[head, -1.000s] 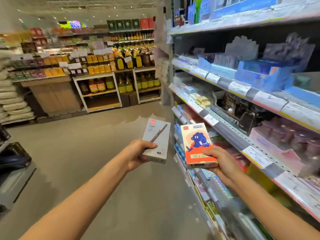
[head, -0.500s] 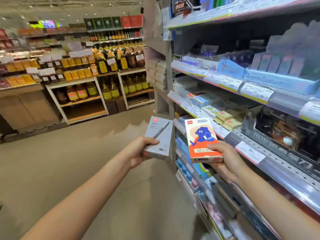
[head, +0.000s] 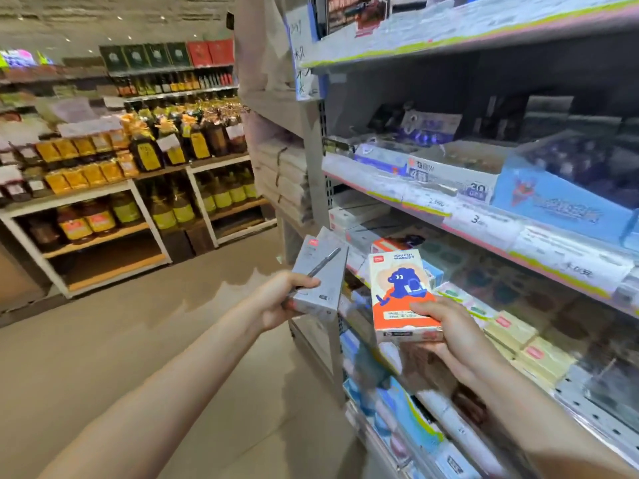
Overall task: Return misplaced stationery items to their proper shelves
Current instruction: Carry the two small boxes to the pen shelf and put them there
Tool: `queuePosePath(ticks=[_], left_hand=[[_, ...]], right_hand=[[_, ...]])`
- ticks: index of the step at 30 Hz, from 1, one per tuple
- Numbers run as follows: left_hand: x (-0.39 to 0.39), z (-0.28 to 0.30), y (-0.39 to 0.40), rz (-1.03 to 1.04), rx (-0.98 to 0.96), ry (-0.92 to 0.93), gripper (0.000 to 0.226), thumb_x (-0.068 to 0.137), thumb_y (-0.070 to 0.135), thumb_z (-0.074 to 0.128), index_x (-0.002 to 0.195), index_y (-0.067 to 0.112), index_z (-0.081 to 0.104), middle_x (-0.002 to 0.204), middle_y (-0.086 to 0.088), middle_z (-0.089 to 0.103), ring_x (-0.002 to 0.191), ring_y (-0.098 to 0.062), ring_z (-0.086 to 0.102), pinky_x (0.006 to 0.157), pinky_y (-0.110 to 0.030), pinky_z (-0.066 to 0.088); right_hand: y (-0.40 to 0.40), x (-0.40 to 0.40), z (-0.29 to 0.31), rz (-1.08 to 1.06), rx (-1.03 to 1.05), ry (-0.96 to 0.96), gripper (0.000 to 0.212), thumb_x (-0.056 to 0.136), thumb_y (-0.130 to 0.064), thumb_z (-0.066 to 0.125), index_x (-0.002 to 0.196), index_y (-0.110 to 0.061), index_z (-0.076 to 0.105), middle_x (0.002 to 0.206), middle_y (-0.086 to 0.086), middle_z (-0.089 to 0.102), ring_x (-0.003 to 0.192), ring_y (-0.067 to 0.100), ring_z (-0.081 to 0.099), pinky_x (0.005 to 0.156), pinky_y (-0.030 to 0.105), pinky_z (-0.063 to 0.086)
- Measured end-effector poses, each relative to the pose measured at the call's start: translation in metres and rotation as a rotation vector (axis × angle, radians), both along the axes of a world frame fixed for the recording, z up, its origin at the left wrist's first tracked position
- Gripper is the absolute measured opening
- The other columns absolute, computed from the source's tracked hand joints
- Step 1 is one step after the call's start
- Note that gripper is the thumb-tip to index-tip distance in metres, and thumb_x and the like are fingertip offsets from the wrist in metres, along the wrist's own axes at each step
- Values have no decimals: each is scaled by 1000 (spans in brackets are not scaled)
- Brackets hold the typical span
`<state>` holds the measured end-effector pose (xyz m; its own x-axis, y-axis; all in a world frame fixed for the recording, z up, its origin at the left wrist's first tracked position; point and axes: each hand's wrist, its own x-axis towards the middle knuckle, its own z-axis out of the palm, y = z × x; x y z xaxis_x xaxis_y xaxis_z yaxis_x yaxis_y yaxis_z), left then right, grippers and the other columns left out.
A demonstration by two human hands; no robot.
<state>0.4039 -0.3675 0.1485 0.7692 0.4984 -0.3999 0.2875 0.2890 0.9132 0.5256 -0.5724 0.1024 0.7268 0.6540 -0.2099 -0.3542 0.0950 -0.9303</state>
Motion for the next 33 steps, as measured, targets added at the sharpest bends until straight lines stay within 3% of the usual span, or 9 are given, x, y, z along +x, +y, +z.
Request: queuePosePath(ticks=[3,8,11,18,22,24,27,30,33], left_hand=[[37,-3,37,-92,-21,19,16,86,4,50,86,16,60,60,2,73,60,-12,67,66,-26,51],[103,-4,91,-253,2,57,12,86,6,52,87,15,60,58,2,73,50,-9,69,48,-17,54],[139,-6,111,-368,-23,33,14,88,3,51,87,13,60,58,1,73,49,-9,69,45,-18,55],[203,-17,132,-589,66,55,7,83,5,59,86,8,65,68,-3,75,61,-16,71,67,-30,58],[217,-24,133,-599,256,-4,15,78,9,68,90,6,58,89,-14,67,81,-30,65,82,-48,55],[221,-25,132,-598,439,-66,35,80,17,68,107,5,49,101,-11,62,87,-27,61,76,-40,52],[219,-22,134,-654,1028,-165,57,78,33,68,118,6,38,114,-10,48,100,-29,53,73,-31,40],[217,-16,139,-780,1180,-210,80,62,42,79,128,18,40,115,-4,31,108,-25,48,80,-27,38],[225,-14,149,-923,1346,-240,79,56,44,82,126,20,51,102,-1,40,105,-24,50,85,-31,43]], right_hand=[[17,16,0,-54,0,19,21,80,-9,59,102,-10,58,60,0,74,53,12,69,50,25,52],[40,31,4,-146,-25,23,13,83,-9,57,95,-10,60,65,1,75,55,13,69,52,26,53],[55,34,5,-251,-40,55,26,81,-7,59,107,-3,57,69,6,75,58,17,70,48,25,53],[84,31,13,-479,-12,27,10,81,-2,54,87,-2,62,61,9,73,50,19,68,47,24,54],[93,22,16,-558,5,5,16,82,-1,51,83,-2,67,64,11,73,52,19,67,49,23,54],[96,18,15,-596,9,-6,17,82,0,50,81,-2,67,63,9,73,51,17,67,46,20,52],[102,13,13,-637,-2,10,16,82,-1,51,87,-2,66,65,9,73,52,16,67,46,21,52],[106,10,15,-693,-16,42,23,81,-3,53,102,3,61,74,13,73,53,17,68,46,23,53],[110,9,17,-741,-38,62,39,80,-6,57,117,6,51,91,20,70,56,18,69,46,24,53]])
